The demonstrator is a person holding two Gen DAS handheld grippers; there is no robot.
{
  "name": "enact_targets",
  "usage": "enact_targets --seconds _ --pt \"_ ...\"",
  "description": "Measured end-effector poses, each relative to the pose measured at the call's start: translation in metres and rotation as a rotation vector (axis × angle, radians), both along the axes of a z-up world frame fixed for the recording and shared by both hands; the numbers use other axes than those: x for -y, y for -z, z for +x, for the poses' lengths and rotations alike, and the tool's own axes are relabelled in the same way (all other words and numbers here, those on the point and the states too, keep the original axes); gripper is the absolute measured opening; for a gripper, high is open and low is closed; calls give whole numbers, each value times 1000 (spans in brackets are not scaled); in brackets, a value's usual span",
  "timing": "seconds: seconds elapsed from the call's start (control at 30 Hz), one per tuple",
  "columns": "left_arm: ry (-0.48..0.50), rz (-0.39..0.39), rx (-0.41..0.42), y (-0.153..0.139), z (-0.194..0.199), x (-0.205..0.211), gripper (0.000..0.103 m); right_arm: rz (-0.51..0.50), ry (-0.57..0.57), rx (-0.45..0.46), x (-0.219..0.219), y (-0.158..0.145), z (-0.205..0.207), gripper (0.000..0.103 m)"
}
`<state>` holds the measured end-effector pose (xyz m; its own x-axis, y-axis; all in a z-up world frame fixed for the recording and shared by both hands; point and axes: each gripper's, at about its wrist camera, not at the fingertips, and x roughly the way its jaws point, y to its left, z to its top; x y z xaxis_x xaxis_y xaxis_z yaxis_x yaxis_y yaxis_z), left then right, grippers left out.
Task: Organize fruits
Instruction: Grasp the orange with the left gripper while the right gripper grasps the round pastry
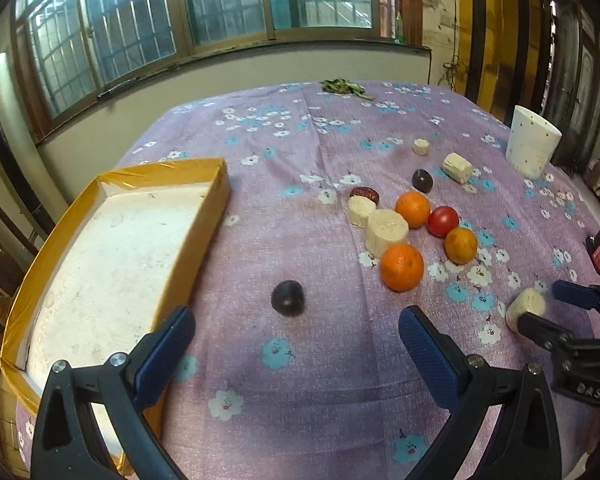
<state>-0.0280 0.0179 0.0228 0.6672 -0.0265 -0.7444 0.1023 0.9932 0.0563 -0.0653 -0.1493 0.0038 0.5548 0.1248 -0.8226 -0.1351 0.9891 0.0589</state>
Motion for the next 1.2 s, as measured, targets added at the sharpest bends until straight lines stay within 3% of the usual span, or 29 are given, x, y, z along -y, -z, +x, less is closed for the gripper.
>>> enact_targets --seconds 0.07,0.17,0.23,0.4,0.47,0.57,0.6,0.63,0.67,0.73,0.8,1.2 --pt "16 -2 -21 2 4 4 103 14 -6 -31 0 6 4 62" --pt "36 -3 -44 5 11 11 103 16 -34 -43 -3 9 7 49" --pt "48 2 -61 7 17 18 103 25 -76 -38 -8 9 7 32" --pt "79 -28 -114 15 35 33 103 16 -83 -26 -8 7 4 32" --pt "92 -40 -150 22 44 38 99 29 -83 -31 -5 7 4 32" --pt "107 -48 -203 33 55 46 81 39 -79 -43 -1 8 3 32" --pt "107 -56 -219 37 59 48 71 45 -78 -46 0 9 3 32" --pt "108 -67 -235 41 62 49 67 49 -78 -45 0 9 3 32" --pt "108 -62 -214 39 61 51 64 50 -79 -44 -1 9 3 32" --pt "129 -80 -214 38 61 54 46 52 -84 -41 -2 9 3 32" --pt "150 -100 -218 36 60 54 37 53 -85 -34 -2 8 1 32" --pt "119 -185 -220 21 40 17 37 55 -45 0 -5 -4 -5 32"
